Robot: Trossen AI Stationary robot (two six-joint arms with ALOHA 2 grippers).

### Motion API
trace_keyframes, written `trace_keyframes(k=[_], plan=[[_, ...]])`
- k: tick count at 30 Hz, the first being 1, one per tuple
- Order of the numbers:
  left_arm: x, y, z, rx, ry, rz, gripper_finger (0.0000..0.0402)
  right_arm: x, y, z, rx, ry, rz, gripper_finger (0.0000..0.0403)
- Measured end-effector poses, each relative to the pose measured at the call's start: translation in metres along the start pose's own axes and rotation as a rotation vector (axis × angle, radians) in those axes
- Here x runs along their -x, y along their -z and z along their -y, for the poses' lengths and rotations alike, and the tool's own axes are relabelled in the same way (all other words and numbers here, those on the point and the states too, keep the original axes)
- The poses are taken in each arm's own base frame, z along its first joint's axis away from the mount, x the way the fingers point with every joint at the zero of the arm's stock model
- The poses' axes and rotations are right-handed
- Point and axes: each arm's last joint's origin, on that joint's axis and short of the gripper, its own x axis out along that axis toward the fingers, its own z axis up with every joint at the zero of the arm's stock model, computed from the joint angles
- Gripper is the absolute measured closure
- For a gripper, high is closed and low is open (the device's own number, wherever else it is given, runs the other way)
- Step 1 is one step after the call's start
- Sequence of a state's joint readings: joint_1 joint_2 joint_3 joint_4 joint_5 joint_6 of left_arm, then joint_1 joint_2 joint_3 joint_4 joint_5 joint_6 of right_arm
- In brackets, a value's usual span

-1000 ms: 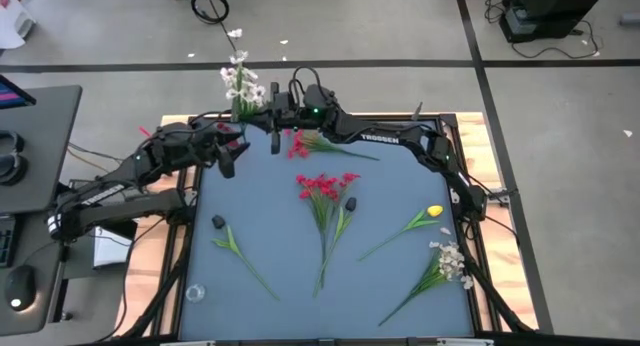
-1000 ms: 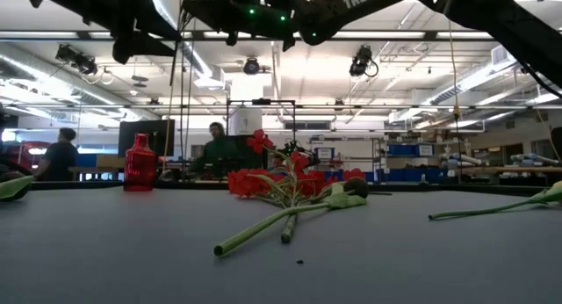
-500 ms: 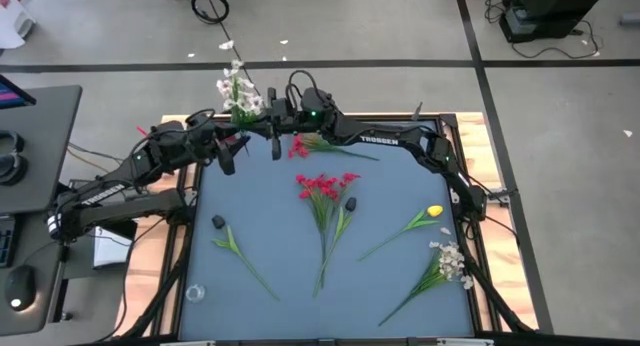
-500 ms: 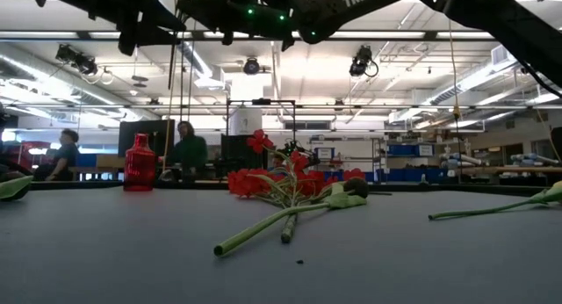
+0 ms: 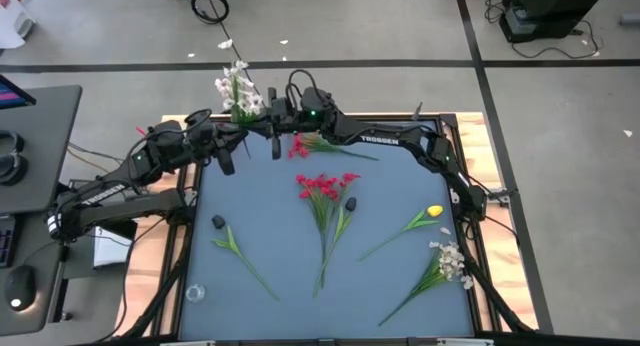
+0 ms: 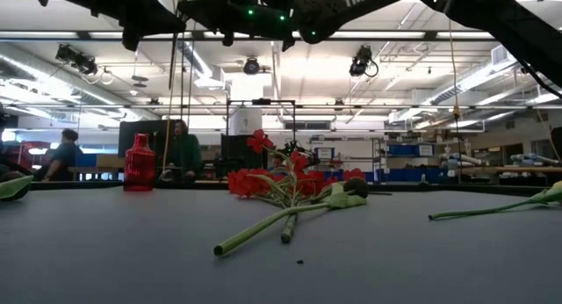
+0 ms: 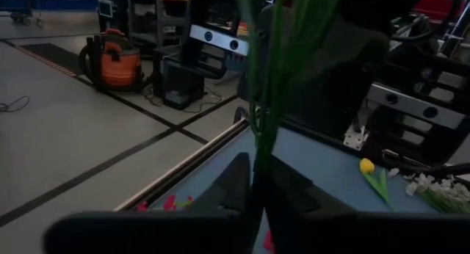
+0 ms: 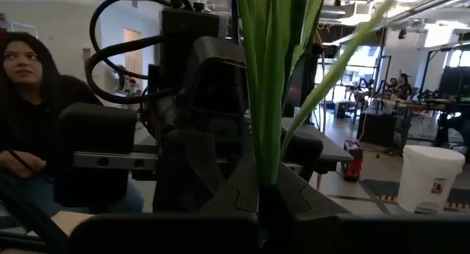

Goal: Sort flowers into vase by color
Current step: Put the top white flowers into the red vase

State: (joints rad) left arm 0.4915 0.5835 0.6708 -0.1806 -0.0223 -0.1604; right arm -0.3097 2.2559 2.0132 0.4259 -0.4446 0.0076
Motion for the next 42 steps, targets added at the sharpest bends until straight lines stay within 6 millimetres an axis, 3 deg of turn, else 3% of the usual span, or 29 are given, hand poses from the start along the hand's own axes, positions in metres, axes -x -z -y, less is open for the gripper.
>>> trace_keyframes(k=[6, 11, 21, 28, 36, 42], plan=[[0.000, 0.000, 0.000, -0.050, 0.012, -0.004, 0.0394, 0.000, 0.002, 0.000, -0.013, 0.000, -0.022, 0.0386], [0.002, -0.002, -0.001, -0.044, -0.040, 0.022, 0.0397, 0.001, 0.003, 0.004, -0.113, 0.075, -0.030, 0.0350], [0.038, 0.002, -0.010, -0.070, -0.317, 0.041, 0.0399, 0.019, 0.002, 0.038, -0.329, 0.154, -0.017, 0.0259], [0.053, 0.024, -0.017, -0.058, -0.397, 0.101, 0.0399, 0.022, 0.002, 0.043, -0.374, 0.092, -0.025, 0.0256], [0.048, 0.054, -0.023, -0.055, -0.459, 0.157, 0.0399, 0.021, 0.007, 0.035, -0.466, 0.077, -0.126, 0.0256], [0.044, 0.056, -0.024, -0.108, -0.469, 0.204, 0.0399, 0.026, -0.001, 0.025, -0.453, 0.082, -0.244, 0.0257]])
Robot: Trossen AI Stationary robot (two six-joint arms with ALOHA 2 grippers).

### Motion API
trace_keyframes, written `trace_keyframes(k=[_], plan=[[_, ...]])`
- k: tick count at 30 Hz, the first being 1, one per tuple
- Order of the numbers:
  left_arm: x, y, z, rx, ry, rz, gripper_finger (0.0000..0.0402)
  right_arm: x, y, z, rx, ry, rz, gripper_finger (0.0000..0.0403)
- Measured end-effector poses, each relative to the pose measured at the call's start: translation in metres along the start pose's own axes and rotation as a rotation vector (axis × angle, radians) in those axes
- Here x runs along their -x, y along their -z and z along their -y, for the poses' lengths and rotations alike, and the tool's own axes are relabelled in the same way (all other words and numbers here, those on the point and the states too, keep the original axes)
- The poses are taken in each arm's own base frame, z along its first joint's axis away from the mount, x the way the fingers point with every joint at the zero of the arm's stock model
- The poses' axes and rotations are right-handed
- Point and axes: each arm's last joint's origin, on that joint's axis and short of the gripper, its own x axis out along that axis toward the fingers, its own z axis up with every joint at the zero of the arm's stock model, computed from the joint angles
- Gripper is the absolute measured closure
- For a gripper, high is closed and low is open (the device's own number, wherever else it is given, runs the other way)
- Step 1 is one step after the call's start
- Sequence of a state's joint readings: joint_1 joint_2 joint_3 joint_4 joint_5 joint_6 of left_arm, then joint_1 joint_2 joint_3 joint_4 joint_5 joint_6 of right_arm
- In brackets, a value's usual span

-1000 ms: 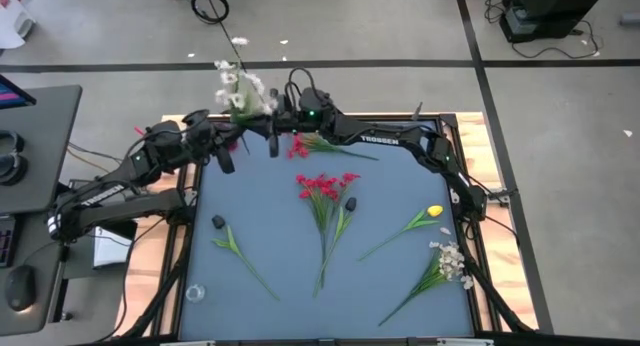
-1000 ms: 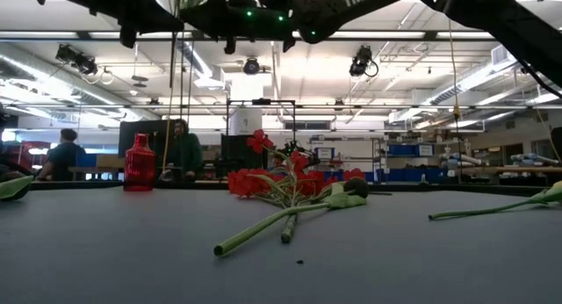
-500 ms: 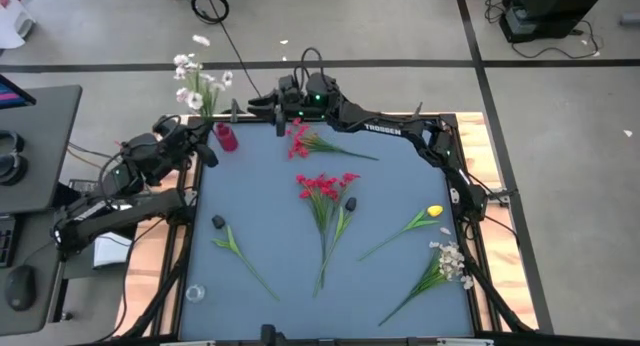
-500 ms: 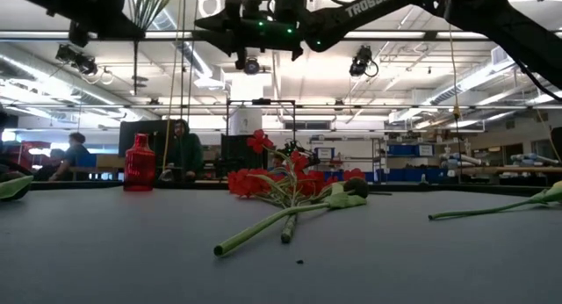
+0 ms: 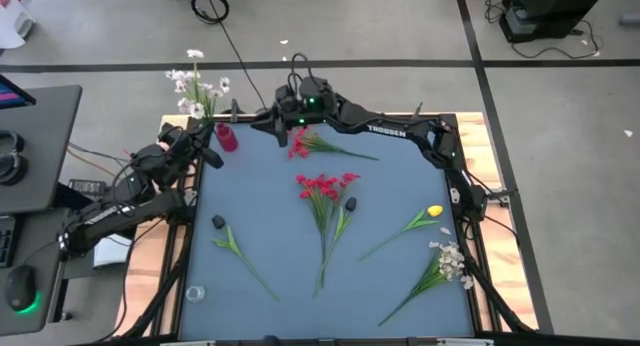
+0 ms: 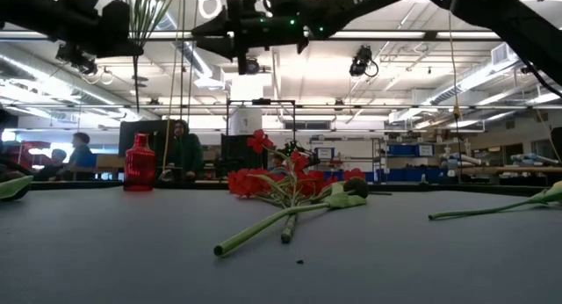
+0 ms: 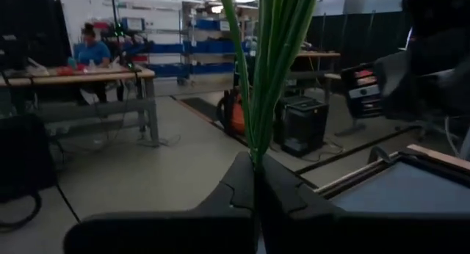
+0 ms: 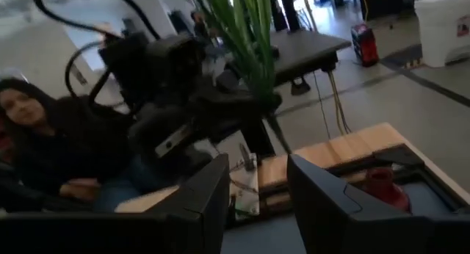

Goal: Sort flowers into vase by color
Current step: Put the top white flowers into the red vase

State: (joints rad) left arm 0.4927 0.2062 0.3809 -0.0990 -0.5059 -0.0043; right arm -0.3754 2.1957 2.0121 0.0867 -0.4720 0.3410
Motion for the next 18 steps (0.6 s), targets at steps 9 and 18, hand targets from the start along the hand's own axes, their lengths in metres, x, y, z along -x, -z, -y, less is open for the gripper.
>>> trace_keyframes(k=[9, 18], plan=[[-0.004, -0.002, -0.010, -0.050, -0.150, 0.021, 0.0399, 0.025, -0.029, -0.012, 0.022, 0.099, 0.020, 0.0257], [-0.021, -0.002, -0.019, -0.038, -0.214, 0.012, 0.0399, 0.028, -0.030, -0.008, 0.020, 0.104, 0.021, 0.0257]])
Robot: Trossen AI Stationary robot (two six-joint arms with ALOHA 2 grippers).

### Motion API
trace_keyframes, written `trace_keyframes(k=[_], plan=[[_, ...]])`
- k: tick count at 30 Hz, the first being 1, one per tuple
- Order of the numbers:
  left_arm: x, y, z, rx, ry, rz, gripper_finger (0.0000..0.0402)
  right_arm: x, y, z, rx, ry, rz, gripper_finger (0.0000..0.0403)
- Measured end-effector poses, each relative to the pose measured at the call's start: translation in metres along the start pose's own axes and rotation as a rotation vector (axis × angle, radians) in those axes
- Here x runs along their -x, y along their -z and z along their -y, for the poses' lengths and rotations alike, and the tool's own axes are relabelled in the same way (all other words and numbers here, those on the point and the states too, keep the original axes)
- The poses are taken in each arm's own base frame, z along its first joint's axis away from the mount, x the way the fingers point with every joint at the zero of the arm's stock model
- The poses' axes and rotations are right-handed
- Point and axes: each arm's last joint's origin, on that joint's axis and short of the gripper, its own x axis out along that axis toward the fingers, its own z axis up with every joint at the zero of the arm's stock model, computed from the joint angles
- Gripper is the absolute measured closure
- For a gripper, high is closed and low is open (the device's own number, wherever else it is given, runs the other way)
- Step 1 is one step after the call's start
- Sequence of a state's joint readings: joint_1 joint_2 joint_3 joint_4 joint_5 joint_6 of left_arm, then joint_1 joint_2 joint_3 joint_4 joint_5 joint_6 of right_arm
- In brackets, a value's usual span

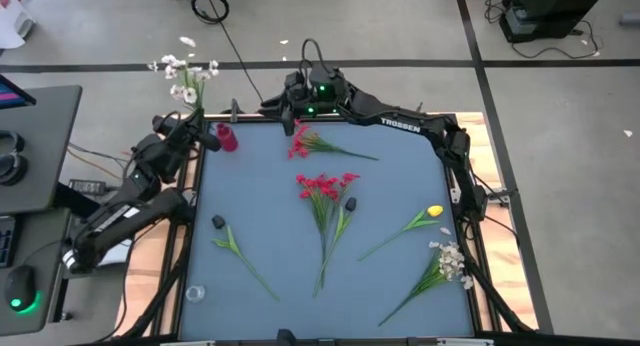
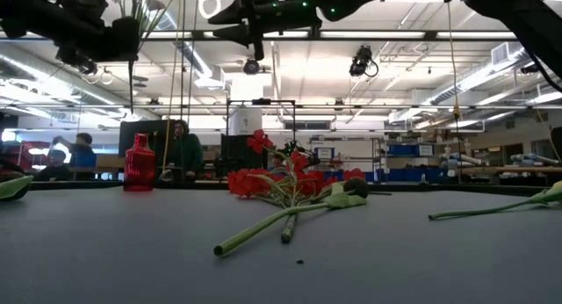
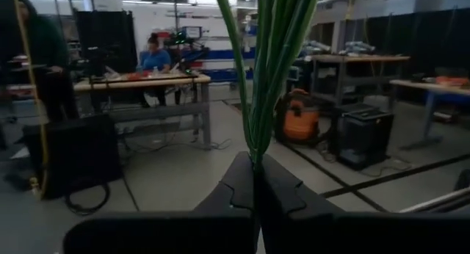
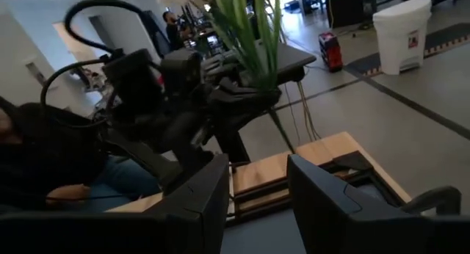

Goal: Sort flowers into vase by color
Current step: Put the top white flowers into the red vase

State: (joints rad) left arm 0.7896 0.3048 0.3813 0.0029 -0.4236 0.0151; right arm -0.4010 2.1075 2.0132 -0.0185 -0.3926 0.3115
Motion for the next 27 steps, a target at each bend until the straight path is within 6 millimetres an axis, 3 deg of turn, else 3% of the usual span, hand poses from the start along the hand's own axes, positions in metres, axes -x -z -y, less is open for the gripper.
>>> trace_keyframes(k=[6, 11, 27], plan=[[-0.010, 0.004, -0.001, -0.030, 0.018, -0.017, 0.0399, 0.000, 0.000, 0.000, 0.008, -0.002, -0.001, 0.0257], [-0.019, 0.023, 0.000, -0.015, 0.044, 0.062, 0.0398, 0.000, 0.000, 0.000, 0.033, 0.004, 0.001, 0.0257], [-0.020, 0.058, -0.010, 0.021, -0.052, 0.074, 0.0395, 0.001, 0.000, 0.003, 0.039, 0.011, -0.003, 0.0257]])
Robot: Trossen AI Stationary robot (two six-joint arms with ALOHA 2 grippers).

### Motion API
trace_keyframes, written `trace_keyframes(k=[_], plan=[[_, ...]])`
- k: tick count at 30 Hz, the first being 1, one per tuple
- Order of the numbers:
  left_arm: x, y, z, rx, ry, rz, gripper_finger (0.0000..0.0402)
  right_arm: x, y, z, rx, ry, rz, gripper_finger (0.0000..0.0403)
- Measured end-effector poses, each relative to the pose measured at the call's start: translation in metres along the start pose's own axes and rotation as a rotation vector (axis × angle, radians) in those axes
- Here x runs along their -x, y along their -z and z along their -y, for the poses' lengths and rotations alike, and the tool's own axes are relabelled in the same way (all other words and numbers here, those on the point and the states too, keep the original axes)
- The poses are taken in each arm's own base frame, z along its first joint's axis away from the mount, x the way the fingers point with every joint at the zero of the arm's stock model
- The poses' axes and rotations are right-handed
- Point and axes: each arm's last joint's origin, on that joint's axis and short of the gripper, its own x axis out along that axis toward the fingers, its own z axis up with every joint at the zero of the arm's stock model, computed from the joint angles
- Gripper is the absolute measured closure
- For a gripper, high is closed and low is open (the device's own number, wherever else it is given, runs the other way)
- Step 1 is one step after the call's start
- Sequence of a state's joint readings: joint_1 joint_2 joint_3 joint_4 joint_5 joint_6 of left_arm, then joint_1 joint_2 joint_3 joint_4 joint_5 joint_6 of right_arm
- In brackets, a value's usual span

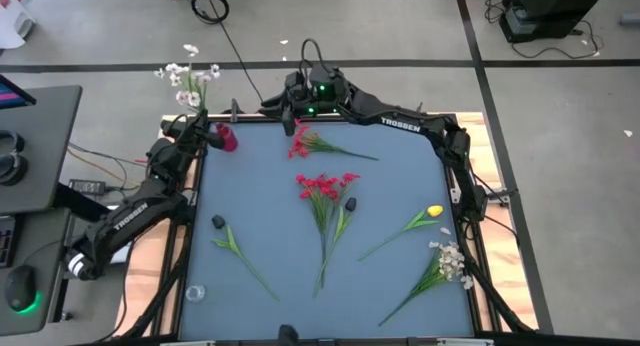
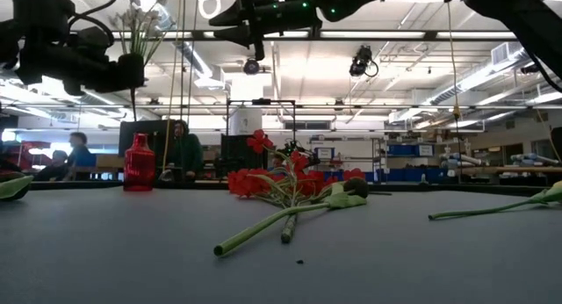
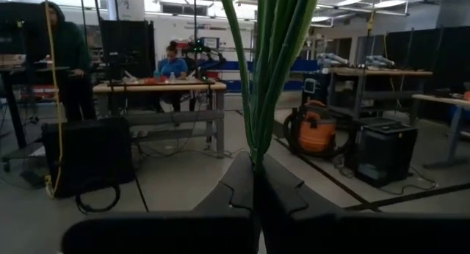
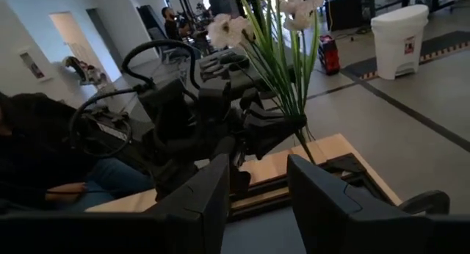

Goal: Sort flowers into vase by color
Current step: Put the top white flowers into the red vase

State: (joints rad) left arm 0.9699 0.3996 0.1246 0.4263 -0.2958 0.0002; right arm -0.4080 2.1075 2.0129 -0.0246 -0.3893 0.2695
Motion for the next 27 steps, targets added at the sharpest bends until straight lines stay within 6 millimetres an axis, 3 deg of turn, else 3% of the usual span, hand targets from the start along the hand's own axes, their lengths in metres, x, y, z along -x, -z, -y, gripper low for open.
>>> trace_keyframes(k=[11, 27], plan=[[-0.007, 0.012, 0.001, 0.034, 0.002, -0.091, 0.0390, 0.003, -0.002, 0.008, -0.017, 0.036, 0.011, 0.0257], [-0.015, 0.023, 0.002, 0.033, -0.016, -0.164, 0.0335, 0.004, -0.002, 0.010, -0.018, 0.047, 0.013, 0.0257]])
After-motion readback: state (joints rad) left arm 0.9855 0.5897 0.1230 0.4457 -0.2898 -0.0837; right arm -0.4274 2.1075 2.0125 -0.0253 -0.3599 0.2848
